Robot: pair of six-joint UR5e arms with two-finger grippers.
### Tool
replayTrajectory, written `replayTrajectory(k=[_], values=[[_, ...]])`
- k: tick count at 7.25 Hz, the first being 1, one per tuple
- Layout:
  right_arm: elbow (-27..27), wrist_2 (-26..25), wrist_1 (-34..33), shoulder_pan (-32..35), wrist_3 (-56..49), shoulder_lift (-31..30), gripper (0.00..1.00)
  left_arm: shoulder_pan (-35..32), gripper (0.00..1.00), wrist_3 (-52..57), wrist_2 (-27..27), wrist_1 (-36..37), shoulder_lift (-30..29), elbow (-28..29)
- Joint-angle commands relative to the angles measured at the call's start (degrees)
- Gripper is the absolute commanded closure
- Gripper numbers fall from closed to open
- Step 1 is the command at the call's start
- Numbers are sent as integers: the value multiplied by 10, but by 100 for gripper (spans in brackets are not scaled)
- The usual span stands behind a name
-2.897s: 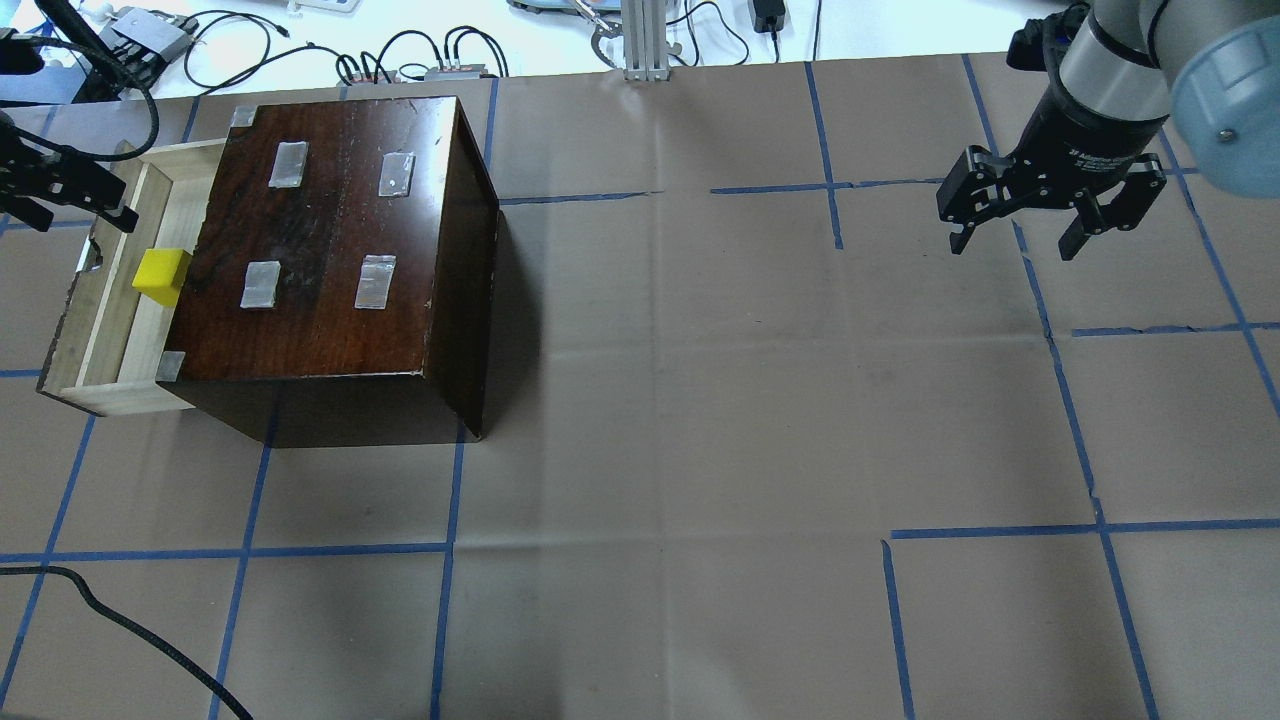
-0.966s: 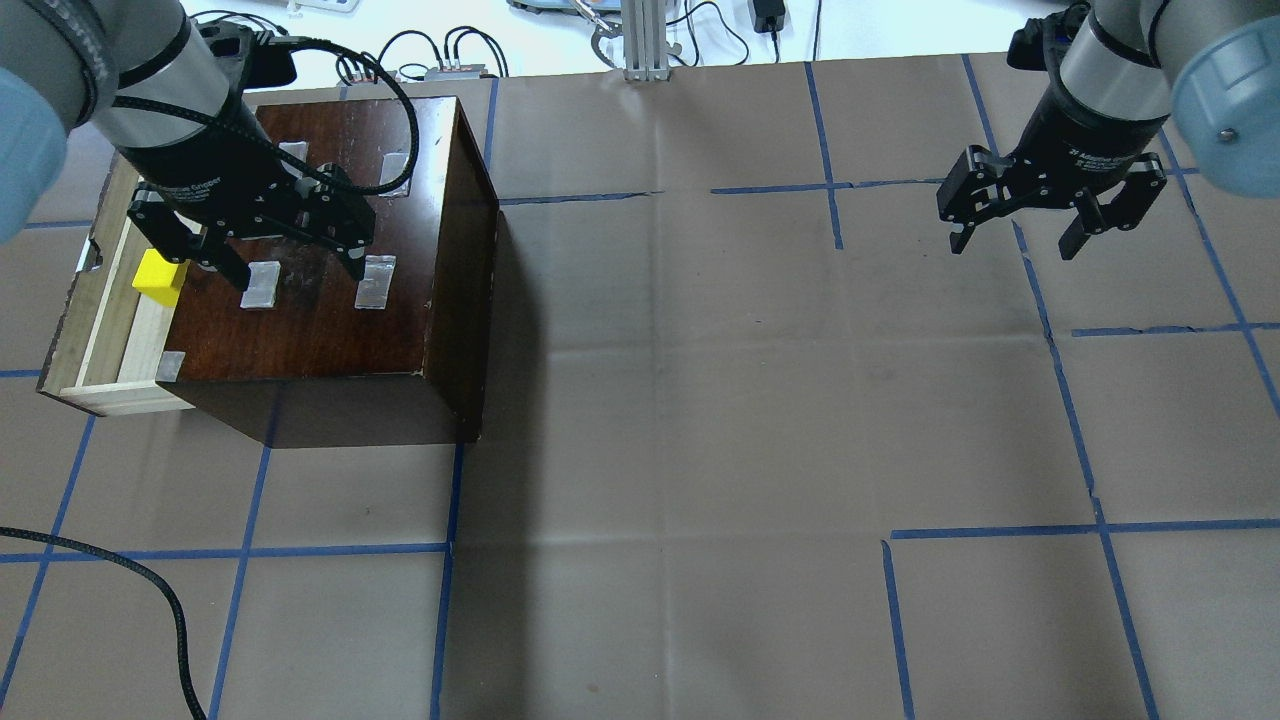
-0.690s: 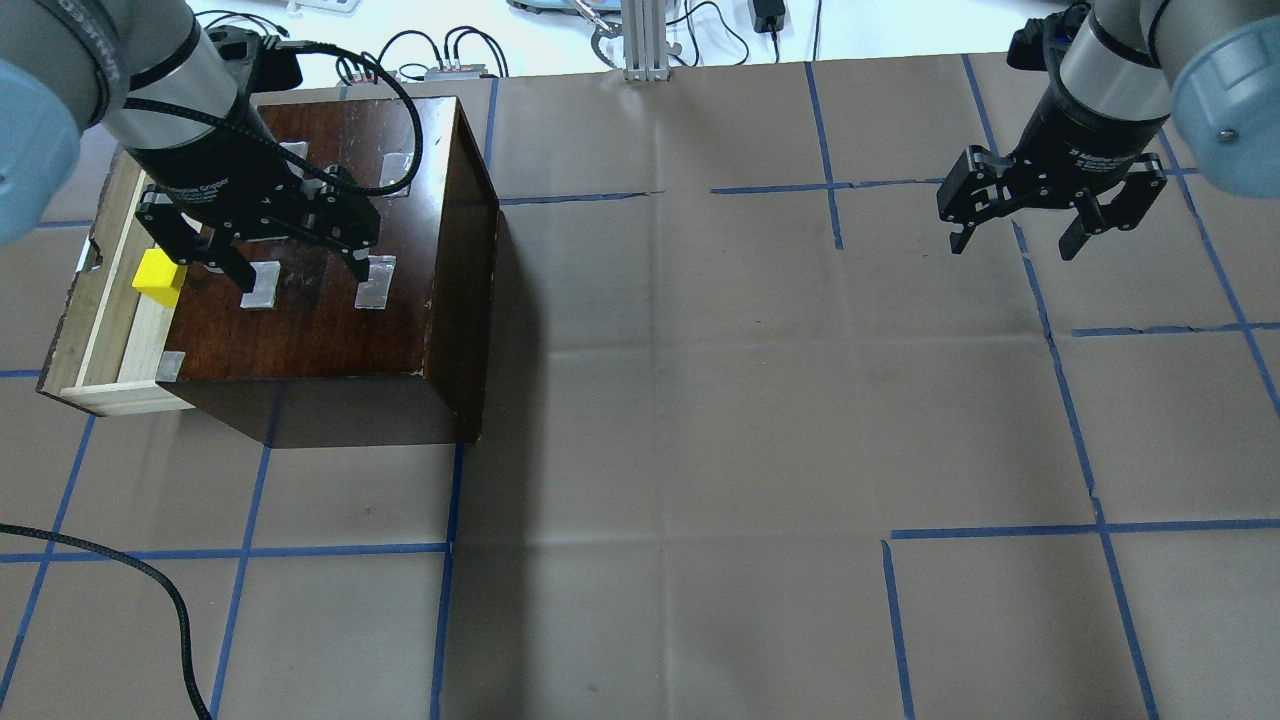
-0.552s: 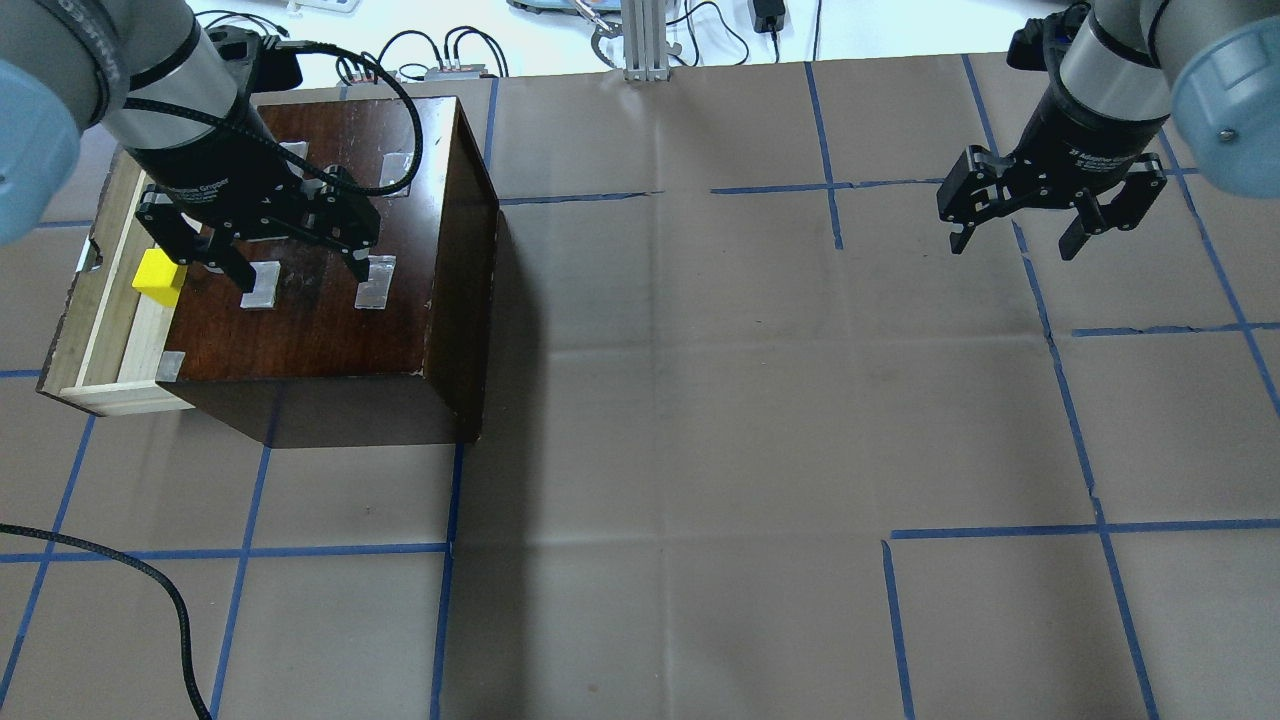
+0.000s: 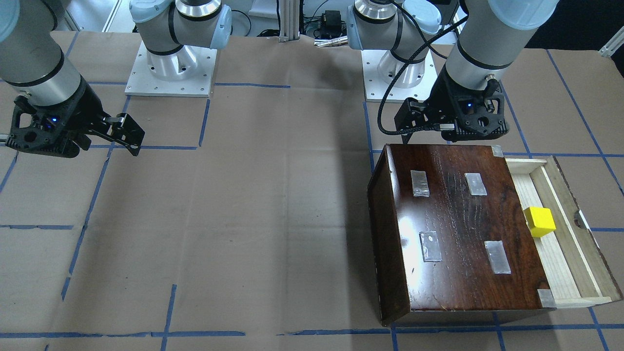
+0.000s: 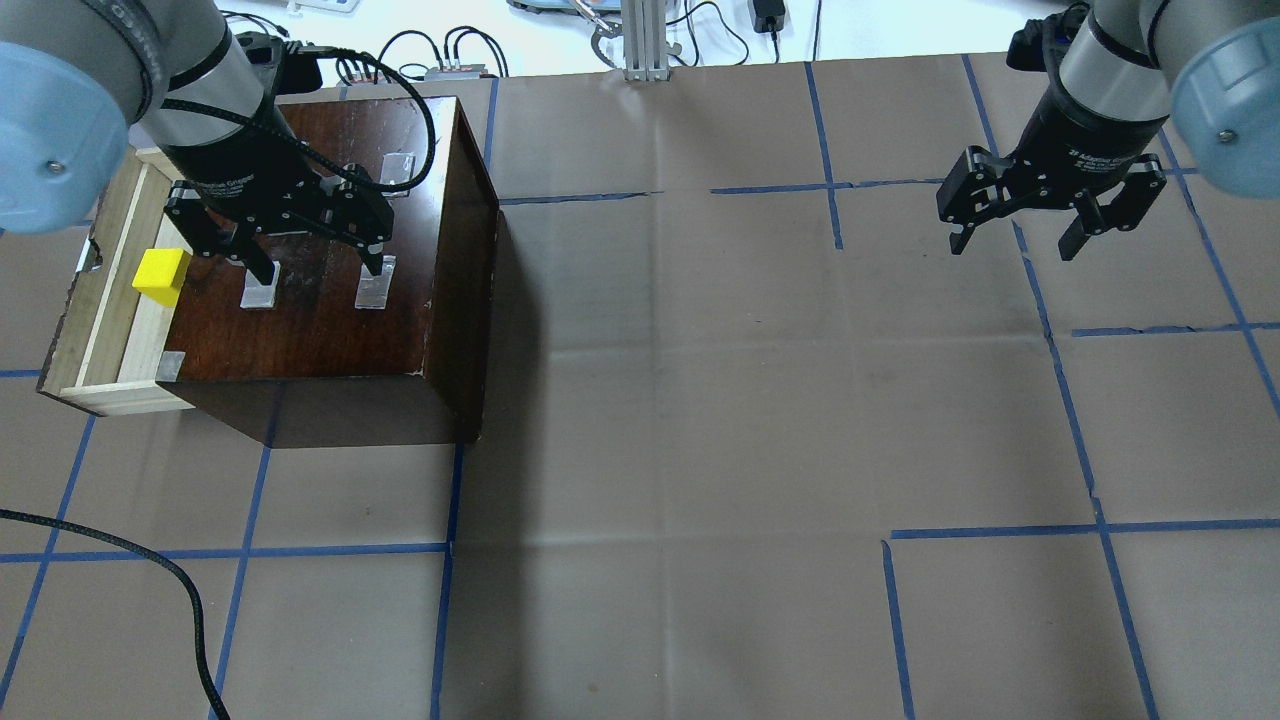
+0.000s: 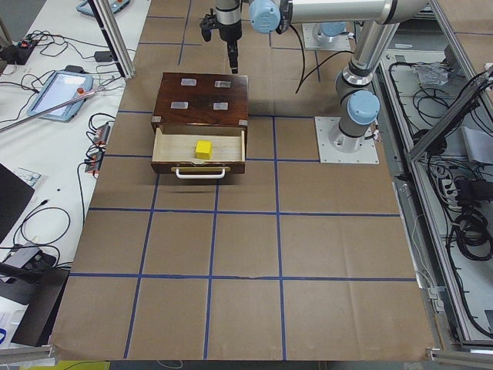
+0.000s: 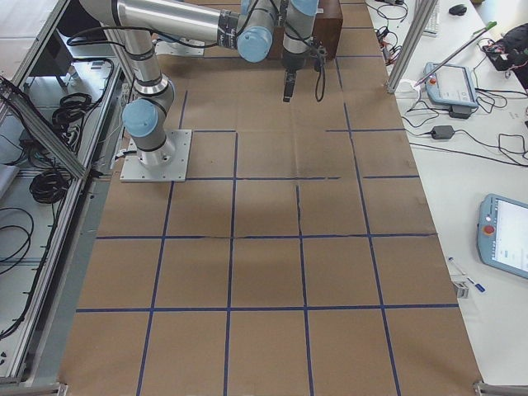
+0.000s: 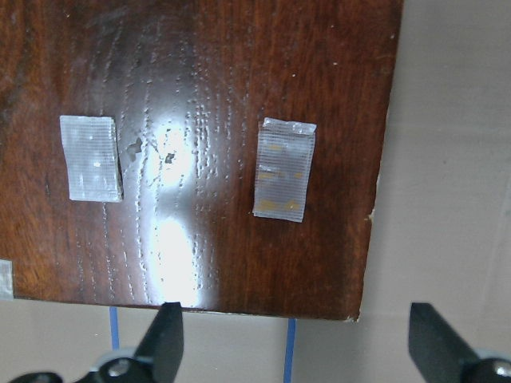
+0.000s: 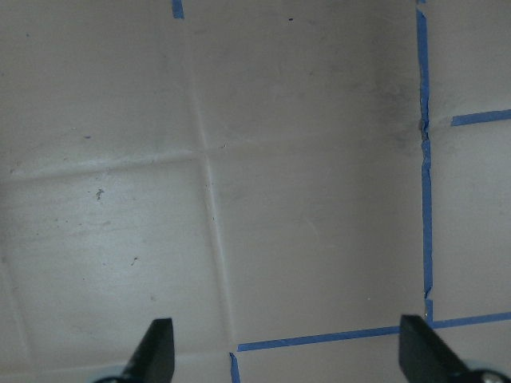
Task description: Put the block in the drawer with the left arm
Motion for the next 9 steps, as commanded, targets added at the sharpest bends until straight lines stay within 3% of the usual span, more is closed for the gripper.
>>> replayTrajectory(k=[1,9], values=[[0,0,0,0,0,0,0,-5,1,-4,-1,10,0,-1],[1,0,0,0,0,0,0,-5,1,0,5,22,-3,1]])
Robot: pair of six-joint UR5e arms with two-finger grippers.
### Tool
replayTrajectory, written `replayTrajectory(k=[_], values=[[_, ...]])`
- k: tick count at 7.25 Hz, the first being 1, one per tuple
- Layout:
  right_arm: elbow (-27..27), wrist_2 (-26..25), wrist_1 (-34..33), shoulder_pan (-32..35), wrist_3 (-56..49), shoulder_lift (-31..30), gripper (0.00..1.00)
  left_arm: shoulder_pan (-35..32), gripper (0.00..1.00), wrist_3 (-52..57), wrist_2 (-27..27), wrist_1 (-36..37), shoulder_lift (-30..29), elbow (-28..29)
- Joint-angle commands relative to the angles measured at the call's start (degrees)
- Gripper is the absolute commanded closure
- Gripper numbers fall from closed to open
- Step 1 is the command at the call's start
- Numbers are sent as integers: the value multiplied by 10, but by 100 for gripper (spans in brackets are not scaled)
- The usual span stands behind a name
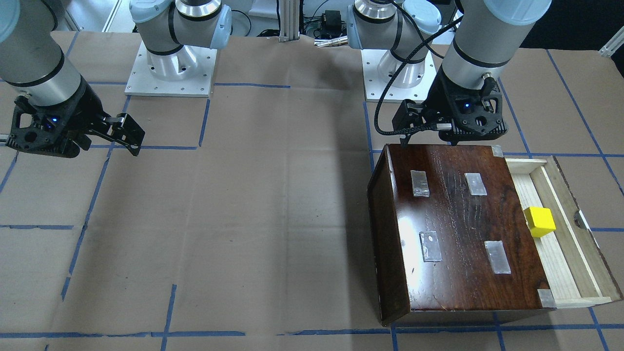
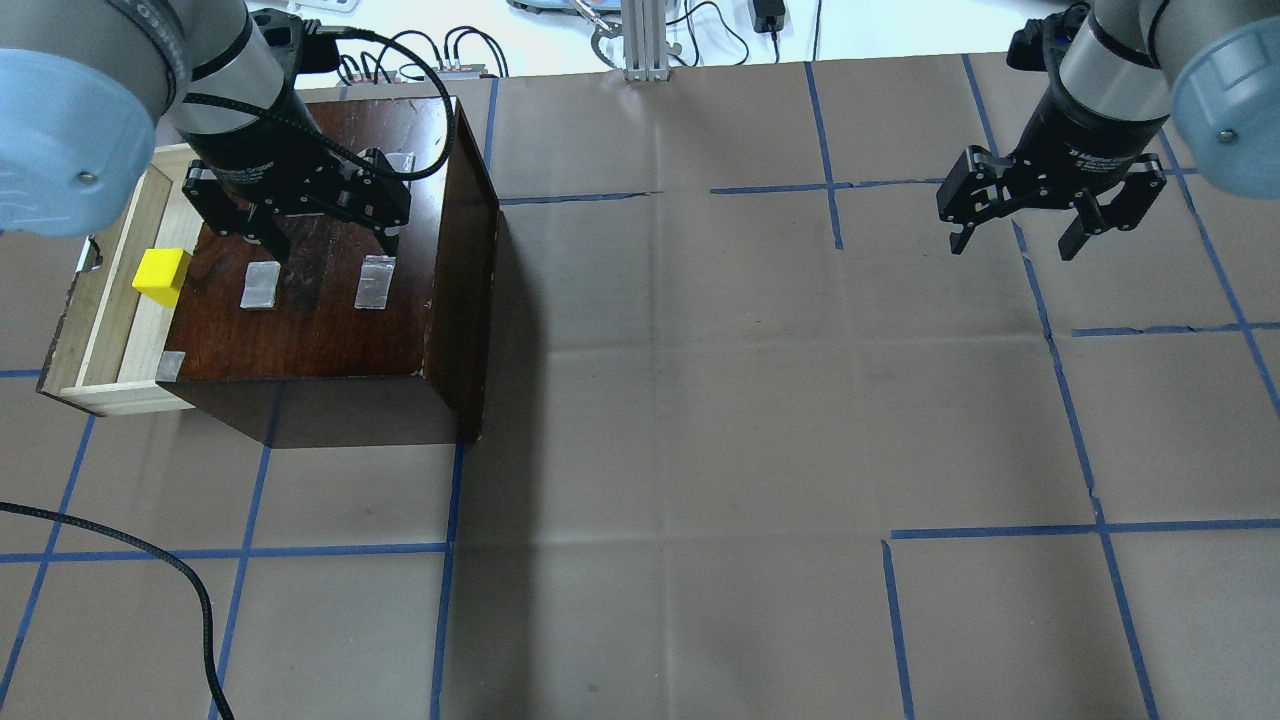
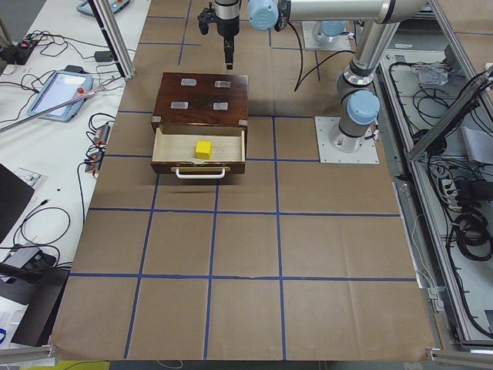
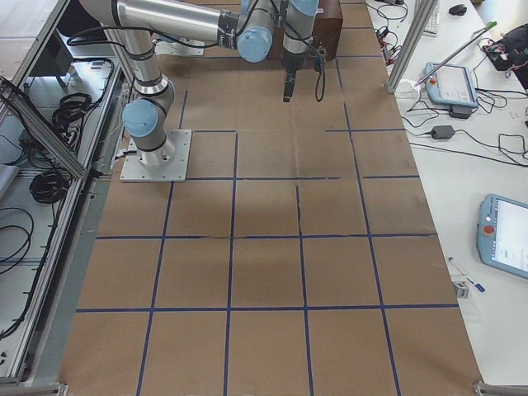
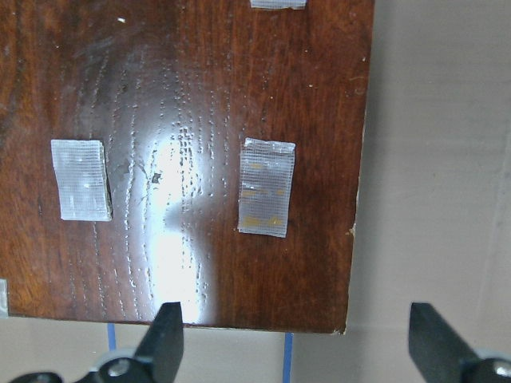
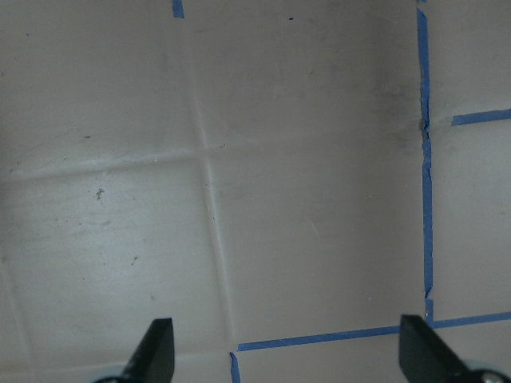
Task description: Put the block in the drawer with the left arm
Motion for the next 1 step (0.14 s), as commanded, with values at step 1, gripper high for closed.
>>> replayTrajectory(k=[1], values=[[0,0,0,0,0,0,0,0,1,0,-1,1,0,0]])
